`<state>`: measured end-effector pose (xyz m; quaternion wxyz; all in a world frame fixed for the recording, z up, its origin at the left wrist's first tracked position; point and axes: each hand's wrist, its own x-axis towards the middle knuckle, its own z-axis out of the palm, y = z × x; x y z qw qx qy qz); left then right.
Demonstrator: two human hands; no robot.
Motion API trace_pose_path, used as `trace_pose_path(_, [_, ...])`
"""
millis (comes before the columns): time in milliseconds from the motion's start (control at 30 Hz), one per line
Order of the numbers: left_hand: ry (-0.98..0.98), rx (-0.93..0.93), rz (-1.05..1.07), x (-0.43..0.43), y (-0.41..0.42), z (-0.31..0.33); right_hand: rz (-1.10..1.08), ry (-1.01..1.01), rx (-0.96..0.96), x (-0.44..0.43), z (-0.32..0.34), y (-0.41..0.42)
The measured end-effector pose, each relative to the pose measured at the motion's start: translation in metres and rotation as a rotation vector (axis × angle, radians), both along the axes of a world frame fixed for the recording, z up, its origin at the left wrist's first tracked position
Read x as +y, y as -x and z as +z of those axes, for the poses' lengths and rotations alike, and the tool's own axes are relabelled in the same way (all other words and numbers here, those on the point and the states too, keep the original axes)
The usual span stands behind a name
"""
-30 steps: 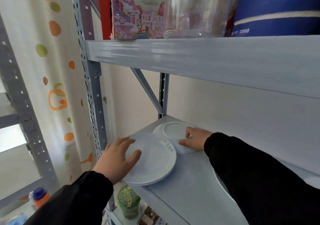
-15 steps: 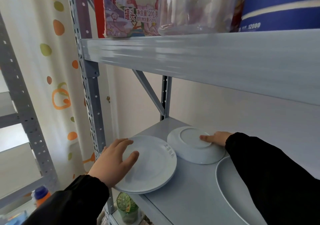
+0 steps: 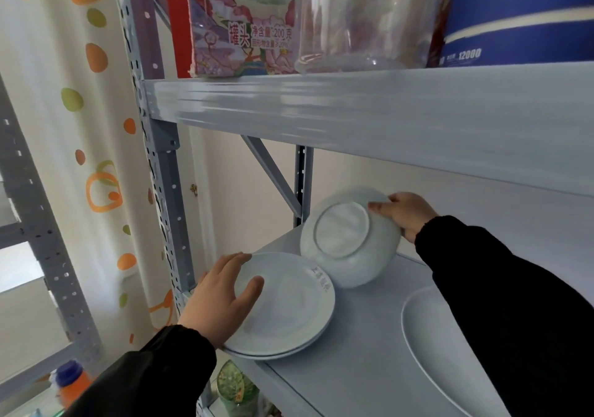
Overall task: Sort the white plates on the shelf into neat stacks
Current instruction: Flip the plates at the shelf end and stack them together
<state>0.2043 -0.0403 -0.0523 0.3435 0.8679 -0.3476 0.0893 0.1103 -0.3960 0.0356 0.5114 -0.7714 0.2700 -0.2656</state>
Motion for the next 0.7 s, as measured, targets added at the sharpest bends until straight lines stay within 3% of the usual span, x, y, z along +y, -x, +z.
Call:
trace_pose_path(67, [0.011, 0.010, -0.007, -0.004, -0.003, -0.002, 0.021, 0.132, -0.064, 0.026, 0.022, 0.004])
trace_pose_path(200, [0.038, 0.028, -0.041, -0.015, -0.009, -0.004, 0.104, 0.758, 0.040, 0.088, 0.045, 0.030])
trace_pose_path(300, [0.085, 0.054, -0.046, -0.028, -0.009, -0.003, 0.245, 1.108, 0.251, 0.123, 0.025, 0.049])
trace_pose_path(433, [0.151, 0.108, -0.091, -0.051, -0.012, 0.000, 0.425, 1.506, 0.375, 0.139, -0.026, 0.063])
trace_pose_path(533, [0.251, 0.167, -0.148, -0.062, -0.013, 0.003, 0.469, 1.572, 0.541, 0.146, -0.064, 0.063])
trace_pose_path(700, [0.272, 0.167, -0.208, -0.046, -0.014, 0.001, 0.358, 1.397, 0.690, 0.167, -0.063, 0.054])
